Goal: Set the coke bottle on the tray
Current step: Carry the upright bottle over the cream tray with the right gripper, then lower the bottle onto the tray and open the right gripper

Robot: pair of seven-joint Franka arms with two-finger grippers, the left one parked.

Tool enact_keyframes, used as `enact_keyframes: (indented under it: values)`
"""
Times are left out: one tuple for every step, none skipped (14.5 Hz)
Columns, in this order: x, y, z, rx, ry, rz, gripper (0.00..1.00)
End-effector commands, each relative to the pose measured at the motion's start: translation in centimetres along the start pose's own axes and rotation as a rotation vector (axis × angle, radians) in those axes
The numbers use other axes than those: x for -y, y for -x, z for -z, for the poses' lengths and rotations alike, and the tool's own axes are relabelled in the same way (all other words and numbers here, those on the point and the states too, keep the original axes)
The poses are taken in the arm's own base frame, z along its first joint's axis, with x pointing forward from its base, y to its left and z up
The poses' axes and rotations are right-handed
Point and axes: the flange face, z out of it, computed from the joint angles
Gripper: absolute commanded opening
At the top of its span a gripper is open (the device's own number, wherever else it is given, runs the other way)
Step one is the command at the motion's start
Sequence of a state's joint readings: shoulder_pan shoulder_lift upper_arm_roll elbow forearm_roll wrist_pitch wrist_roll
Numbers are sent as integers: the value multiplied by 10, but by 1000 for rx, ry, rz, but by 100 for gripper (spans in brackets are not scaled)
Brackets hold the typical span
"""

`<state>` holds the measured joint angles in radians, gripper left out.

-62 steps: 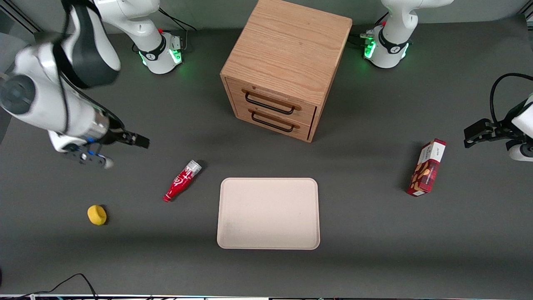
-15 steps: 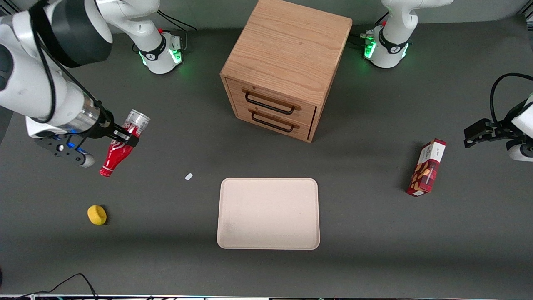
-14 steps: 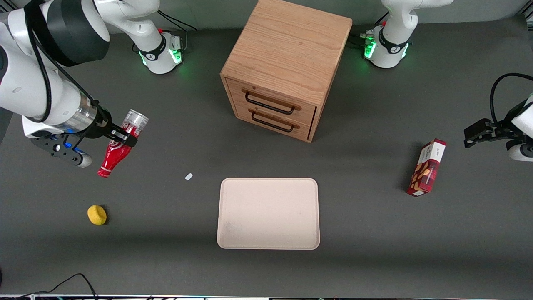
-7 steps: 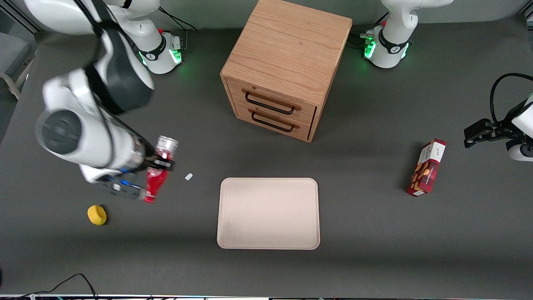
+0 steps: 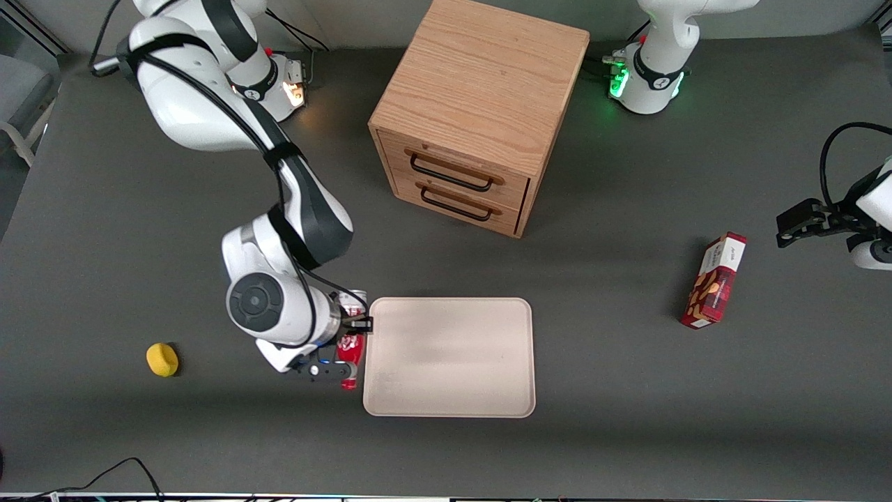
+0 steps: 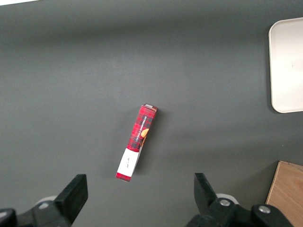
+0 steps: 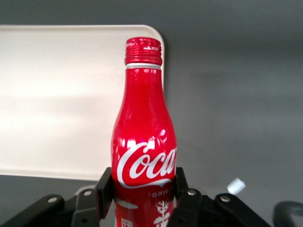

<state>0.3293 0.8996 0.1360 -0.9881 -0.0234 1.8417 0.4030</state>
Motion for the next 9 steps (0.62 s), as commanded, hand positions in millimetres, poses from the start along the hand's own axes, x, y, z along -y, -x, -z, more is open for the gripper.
enact_keyframes:
  values:
    - [20, -7, -23, -43, 4, 67, 0]
    - [19, -11, -35, -63, 6, 62, 0]
    - [21, -12, -45, -67, 4, 38, 0]
    - [22, -12, -55, -73, 4, 8, 0]
    - [22, -14, -67, -83, 13, -10, 0]
    - [23, -16, -71, -103, 17, -34, 0]
    - [21, -17, -79, -108, 17, -54, 0]
    - [21, -17, -83, -105, 18, -57, 0]
    - [21, -18, -92, -108, 19, -56, 0]
